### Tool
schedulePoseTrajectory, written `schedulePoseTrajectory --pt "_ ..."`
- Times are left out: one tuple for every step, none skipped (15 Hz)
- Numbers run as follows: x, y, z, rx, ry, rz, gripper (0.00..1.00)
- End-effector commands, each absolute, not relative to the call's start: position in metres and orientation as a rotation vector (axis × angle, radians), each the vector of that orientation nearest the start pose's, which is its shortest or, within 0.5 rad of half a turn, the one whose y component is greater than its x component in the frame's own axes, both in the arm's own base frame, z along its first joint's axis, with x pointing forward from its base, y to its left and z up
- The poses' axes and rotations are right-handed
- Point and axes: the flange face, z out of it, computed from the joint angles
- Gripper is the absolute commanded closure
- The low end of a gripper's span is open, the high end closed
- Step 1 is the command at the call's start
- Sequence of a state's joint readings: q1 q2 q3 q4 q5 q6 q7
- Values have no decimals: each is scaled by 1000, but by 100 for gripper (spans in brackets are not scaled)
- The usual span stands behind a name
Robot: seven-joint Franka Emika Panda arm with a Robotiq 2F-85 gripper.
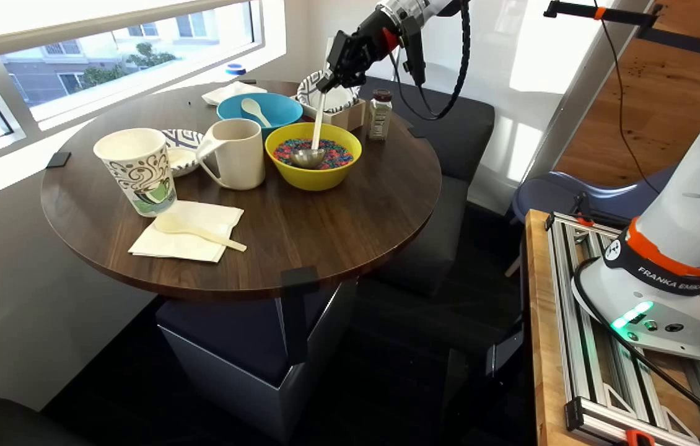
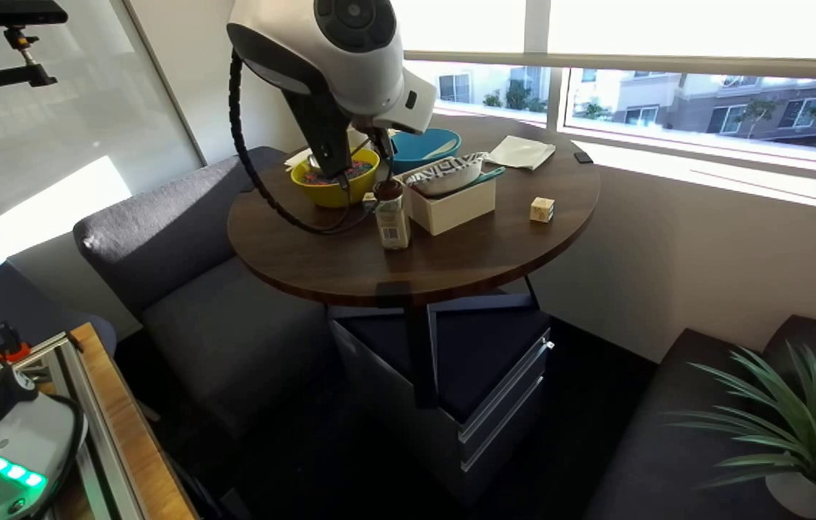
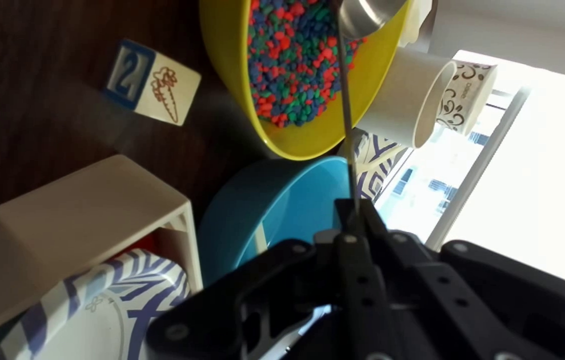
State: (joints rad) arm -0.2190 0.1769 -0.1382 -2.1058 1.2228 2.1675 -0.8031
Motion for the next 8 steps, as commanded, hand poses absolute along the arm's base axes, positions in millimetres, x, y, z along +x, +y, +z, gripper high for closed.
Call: schedulePoseTrajectory --pt "545 -161 346 -2216 394 -552 96" --pt "545 -162 348 -2211 393 -545 96" --pt "544 -163 351 -2210 400 -522 96" --pt "544 -165 357 -2208 400 -532 97" --pt "543 -167 363 -2206 398 -543 96" --pt "542 -168 372 -2205 396 -554 96" --pt "542 -170 380 -2204 396 -560 96" --pt "541 -171 387 -2211 400 -552 96"
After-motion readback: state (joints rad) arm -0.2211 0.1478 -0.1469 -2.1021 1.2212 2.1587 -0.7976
